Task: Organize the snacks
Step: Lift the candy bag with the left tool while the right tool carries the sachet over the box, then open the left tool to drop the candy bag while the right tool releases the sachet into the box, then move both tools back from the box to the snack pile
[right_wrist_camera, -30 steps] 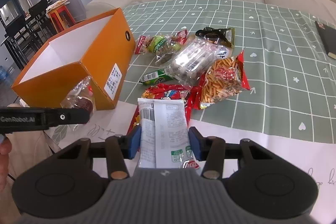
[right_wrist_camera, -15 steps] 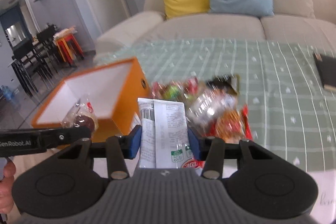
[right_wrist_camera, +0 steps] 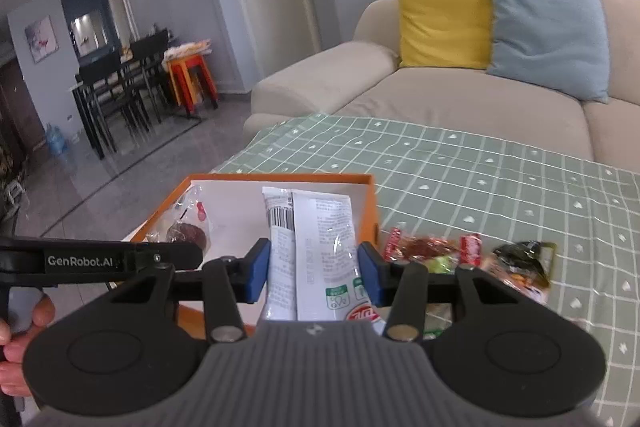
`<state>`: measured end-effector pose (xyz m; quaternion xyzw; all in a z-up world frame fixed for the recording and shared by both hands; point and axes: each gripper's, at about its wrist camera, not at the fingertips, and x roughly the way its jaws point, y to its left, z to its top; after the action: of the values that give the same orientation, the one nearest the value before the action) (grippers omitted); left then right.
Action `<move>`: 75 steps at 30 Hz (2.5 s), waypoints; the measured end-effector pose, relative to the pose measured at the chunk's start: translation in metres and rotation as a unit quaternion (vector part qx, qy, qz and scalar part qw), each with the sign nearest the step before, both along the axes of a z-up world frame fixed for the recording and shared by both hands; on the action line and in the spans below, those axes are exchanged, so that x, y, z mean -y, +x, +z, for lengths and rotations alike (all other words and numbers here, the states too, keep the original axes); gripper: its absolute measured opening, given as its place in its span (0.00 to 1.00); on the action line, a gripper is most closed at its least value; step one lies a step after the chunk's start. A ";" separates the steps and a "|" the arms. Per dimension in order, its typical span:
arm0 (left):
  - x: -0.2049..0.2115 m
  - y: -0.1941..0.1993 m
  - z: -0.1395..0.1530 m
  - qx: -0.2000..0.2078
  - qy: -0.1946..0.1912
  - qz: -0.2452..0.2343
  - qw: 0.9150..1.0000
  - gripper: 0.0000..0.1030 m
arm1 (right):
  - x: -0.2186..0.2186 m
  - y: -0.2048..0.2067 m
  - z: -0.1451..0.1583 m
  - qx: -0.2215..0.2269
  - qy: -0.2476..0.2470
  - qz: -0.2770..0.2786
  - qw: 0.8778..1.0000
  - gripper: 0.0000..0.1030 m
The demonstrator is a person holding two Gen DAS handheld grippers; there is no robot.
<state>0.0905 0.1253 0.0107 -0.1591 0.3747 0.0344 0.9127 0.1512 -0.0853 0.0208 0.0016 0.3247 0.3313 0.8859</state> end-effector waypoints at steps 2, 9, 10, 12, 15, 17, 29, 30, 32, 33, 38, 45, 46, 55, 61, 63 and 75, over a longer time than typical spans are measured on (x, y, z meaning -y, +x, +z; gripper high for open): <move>-0.008 0.007 -0.005 -0.019 0.004 0.000 1.000 0.41 | -0.017 0.007 -0.003 -0.002 -0.016 0.010 1.000 0.44; -0.023 0.026 -0.028 -0.087 0.024 0.001 0.996 0.41 | -0.066 0.031 -0.030 -0.013 -0.092 0.045 0.995 0.44; -0.025 0.028 -0.031 -0.093 0.025 0.004 0.995 0.41 | -0.071 0.032 -0.034 -0.012 -0.105 0.050 0.993 0.44; -0.029 0.032 -0.037 -0.108 0.031 0.006 0.994 0.41 | -0.081 0.034 -0.041 -0.011 -0.125 0.057 0.990 0.44; -0.032 0.038 -0.046 -0.127 0.039 0.005 0.991 0.41 | -0.094 0.040 -0.051 -0.014 -0.149 0.067 0.986 0.44; -0.033 0.040 -0.051 -0.135 0.043 0.003 0.990 0.41 | -0.103 0.045 -0.058 -0.016 -0.165 0.075 0.983 0.44; -0.040 0.053 -0.077 -0.177 0.057 0.000 0.983 0.41 | -0.129 0.061 -0.090 -0.053 -0.219 0.102 0.969 0.44; -0.040 0.054 -0.078 -0.180 0.057 -0.001 0.982 0.41 | -0.130 0.062 -0.092 -0.056 -0.222 0.103 0.968 0.44; -0.040 0.056 -0.080 -0.186 0.057 -0.002 0.981 0.41 | -0.132 0.061 -0.093 -0.050 -0.231 0.105 0.966 0.45; -0.040 0.057 -0.081 -0.188 0.057 -0.002 0.981 0.41 | -0.132 0.061 -0.093 -0.049 -0.233 0.106 0.965 0.45; -0.041 0.060 -0.083 -0.194 0.055 0.000 0.979 0.41 | -0.133 0.063 -0.093 -0.055 -0.235 0.107 0.965 0.46; -0.041 0.058 -0.084 -0.195 0.057 0.000 0.979 0.44 | -0.134 0.061 -0.089 -0.051 -0.233 0.110 0.965 0.47; -0.041 0.058 -0.084 -0.195 0.056 0.000 0.979 0.45 | -0.134 0.060 -0.088 -0.048 -0.234 0.111 0.965 0.47; -0.043 0.051 -0.080 -0.193 0.056 0.006 0.980 0.50 | -0.129 0.054 -0.078 -0.032 -0.234 0.100 0.966 0.61; -0.042 0.042 -0.067 -0.169 0.049 0.011 0.984 0.58 | -0.117 0.048 -0.066 -0.014 -0.224 0.082 0.971 0.72; -0.041 0.037 -0.061 -0.153 0.047 0.012 0.987 0.60 | -0.110 0.046 -0.061 -0.008 -0.216 0.073 0.974 0.73; -0.019 0.010 -0.027 -0.064 0.043 0.007 0.997 0.63 | -0.046 0.020 -0.027 0.023 -0.133 0.002 0.991 0.84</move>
<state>0.1006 0.1440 -0.0167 -0.1198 0.4292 0.0666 0.8927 0.1709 -0.0388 -0.0065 -0.1247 0.3453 0.2870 0.8848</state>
